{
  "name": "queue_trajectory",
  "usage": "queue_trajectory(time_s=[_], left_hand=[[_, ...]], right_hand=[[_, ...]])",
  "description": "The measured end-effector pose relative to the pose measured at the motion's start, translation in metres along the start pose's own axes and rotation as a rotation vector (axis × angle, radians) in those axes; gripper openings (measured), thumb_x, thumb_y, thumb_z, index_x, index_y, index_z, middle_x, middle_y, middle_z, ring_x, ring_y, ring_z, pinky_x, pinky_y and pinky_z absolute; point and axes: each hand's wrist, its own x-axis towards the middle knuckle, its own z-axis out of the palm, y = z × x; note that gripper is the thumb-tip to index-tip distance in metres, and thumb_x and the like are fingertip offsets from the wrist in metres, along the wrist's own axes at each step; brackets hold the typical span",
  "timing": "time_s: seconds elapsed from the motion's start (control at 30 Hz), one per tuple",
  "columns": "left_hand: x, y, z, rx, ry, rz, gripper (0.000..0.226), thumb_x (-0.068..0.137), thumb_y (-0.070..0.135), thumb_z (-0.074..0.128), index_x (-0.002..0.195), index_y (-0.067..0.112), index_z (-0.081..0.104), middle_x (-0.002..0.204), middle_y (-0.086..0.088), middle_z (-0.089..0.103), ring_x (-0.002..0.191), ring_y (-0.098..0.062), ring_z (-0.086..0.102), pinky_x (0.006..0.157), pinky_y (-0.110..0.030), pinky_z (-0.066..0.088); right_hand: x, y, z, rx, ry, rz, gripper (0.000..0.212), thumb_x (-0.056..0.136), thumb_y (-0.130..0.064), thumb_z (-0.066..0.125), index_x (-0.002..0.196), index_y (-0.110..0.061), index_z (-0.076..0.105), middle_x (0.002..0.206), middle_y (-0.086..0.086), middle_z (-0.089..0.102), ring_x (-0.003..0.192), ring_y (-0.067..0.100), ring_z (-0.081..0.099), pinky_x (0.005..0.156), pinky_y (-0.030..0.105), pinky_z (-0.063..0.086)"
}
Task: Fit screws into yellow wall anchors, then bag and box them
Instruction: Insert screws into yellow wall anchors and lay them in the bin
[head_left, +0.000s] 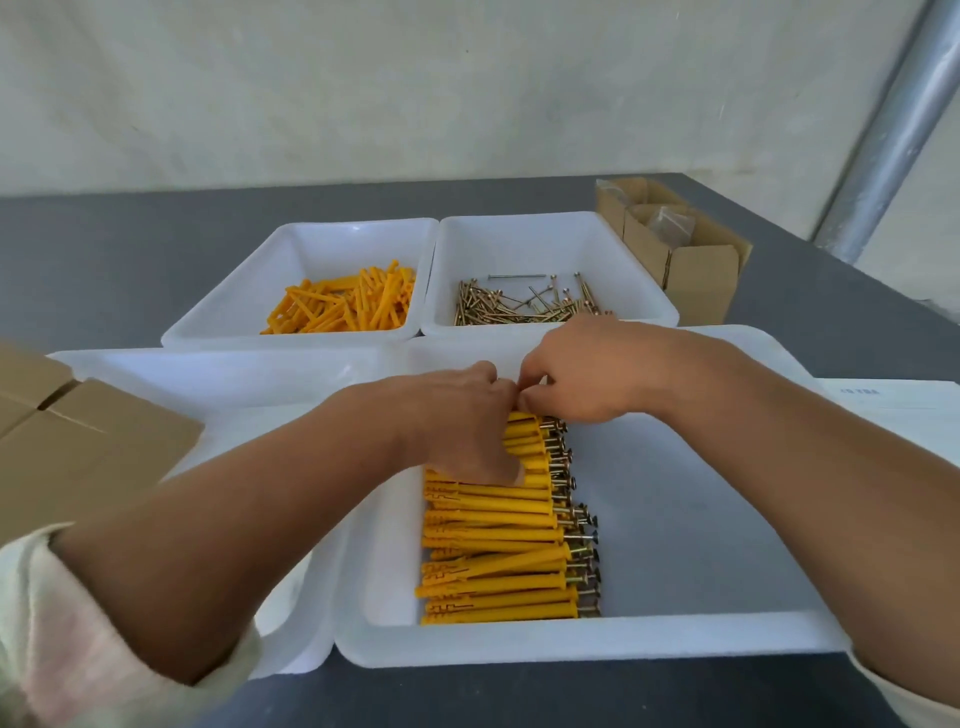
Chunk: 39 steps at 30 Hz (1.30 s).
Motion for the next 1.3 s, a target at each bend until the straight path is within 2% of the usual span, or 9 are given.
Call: queue_trajectory(time_s=[0.13, 0.27, 0.4, 0.57, 0.73, 0.97, 1.13, 1.2, 1.3], left_hand=[[0.002, 0.0, 0.004, 0.02, -0.023, -0.007, 0.076, 0.081, 0.066, 0.058, 0.139, 0.022, 0.037, 0.106, 0.003, 0.034, 0.099, -0.018, 0.042, 0.083, -0.034, 0.042], [0.003, 0.003, 0.004, 0.027, -0.069, -0.035, 0.08, 0.078, 0.07, 0.059, 0.141, 0.025, 0.036, 0.114, 0.002, 0.033, 0.103, -0.018, 0.036, 0.083, -0.035, 0.041], [0.002, 0.005, 0.002, 0.037, -0.108, -0.038, 0.08, 0.08, 0.069, 0.057, 0.144, 0.027, 0.034, 0.126, -0.001, 0.035, 0.107, -0.017, 0.034, 0.086, -0.036, 0.041], [0.001, 0.01, 0.003, 0.065, -0.147, -0.053, 0.084, 0.083, 0.068, 0.055, 0.149, 0.026, 0.026, 0.135, -0.003, 0.036, 0.125, -0.023, 0.034, 0.098, -0.04, 0.041], [-0.004, 0.012, 0.004, 0.072, -0.198, -0.011, 0.086, 0.083, 0.072, 0.052, 0.15, 0.025, 0.024, 0.133, -0.001, 0.039, 0.121, -0.021, 0.036, 0.099, -0.04, 0.039], [-0.007, 0.015, 0.003, 0.065, -0.229, -0.003, 0.087, 0.083, 0.071, 0.052, 0.15, 0.023, 0.023, 0.137, -0.001, 0.038, 0.124, -0.023, 0.037, 0.099, -0.039, 0.038], [-0.009, 0.014, 0.0, 0.027, -0.252, 0.002, 0.087, 0.083, 0.069, 0.056, 0.15, 0.025, 0.023, 0.129, -0.001, 0.039, 0.124, -0.022, 0.038, 0.1, -0.039, 0.038], [-0.009, 0.013, -0.002, 0.0, -0.271, -0.002, 0.089, 0.082, 0.068, 0.058, 0.151, 0.025, 0.021, 0.131, -0.001, 0.039, 0.125, -0.023, 0.041, 0.1, -0.039, 0.04], [-0.008, 0.011, -0.004, -0.057, -0.298, -0.01, 0.089, 0.081, 0.066, 0.061, 0.15, 0.025, 0.023, 0.138, 0.0, 0.039, 0.123, -0.022, 0.046, 0.098, -0.037, 0.044]], right_hand=[[0.004, 0.001, 0.003, 0.034, -0.066, 0.012, 0.04, 0.101, -0.038, 0.037, 0.092, -0.015, 0.069, 0.084, 0.008, 0.07, 0.078, 0.023, 0.067, 0.065, 0.03, 0.048], [0.004, -0.003, 0.003, 0.021, -0.131, 0.017, 0.042, 0.103, -0.033, 0.034, 0.091, -0.01, 0.067, 0.085, 0.01, 0.07, 0.081, 0.024, 0.066, 0.068, 0.032, 0.046], [0.003, -0.002, 0.003, 0.028, -0.174, 0.001, 0.038, 0.104, -0.028, 0.035, 0.094, -0.007, 0.065, 0.081, 0.008, 0.067, 0.075, 0.021, 0.06, 0.071, 0.033, 0.048], [0.003, 0.0, 0.002, 0.033, -0.226, -0.007, 0.037, 0.105, -0.029, 0.035, 0.105, -0.008, 0.065, 0.089, 0.007, 0.071, 0.084, 0.02, 0.067, 0.067, 0.027, 0.044], [0.002, 0.0, 0.0, 0.148, -0.307, -0.004, 0.041, 0.104, -0.039, 0.035, 0.121, -0.015, 0.063, 0.103, 0.002, 0.072, 0.084, 0.011, 0.071, 0.072, 0.022, 0.048], [0.002, 0.0, 0.002, 0.246, -0.305, 0.012, 0.037, 0.102, -0.043, 0.04, 0.127, -0.023, 0.058, 0.1, 0.0, 0.069, 0.077, 0.008, 0.071, 0.067, 0.02, 0.047], [0.001, 0.001, 0.0, 0.284, -0.289, 0.037, 0.038, 0.101, -0.045, 0.041, 0.127, -0.023, 0.058, 0.105, 0.001, 0.068, 0.08, 0.01, 0.071, 0.069, 0.02, 0.052], [-0.001, 0.003, -0.001, 0.334, -0.276, 0.064, 0.037, 0.103, -0.041, 0.039, 0.126, -0.02, 0.058, 0.109, 0.003, 0.067, 0.082, 0.012, 0.072, 0.076, 0.023, 0.056], [-0.001, 0.006, 0.002, 0.32, -0.161, 0.125, 0.031, 0.102, -0.029, 0.044, 0.118, -0.013, 0.065, 0.094, 0.003, 0.07, 0.084, 0.02, 0.073, 0.076, 0.03, 0.058]])
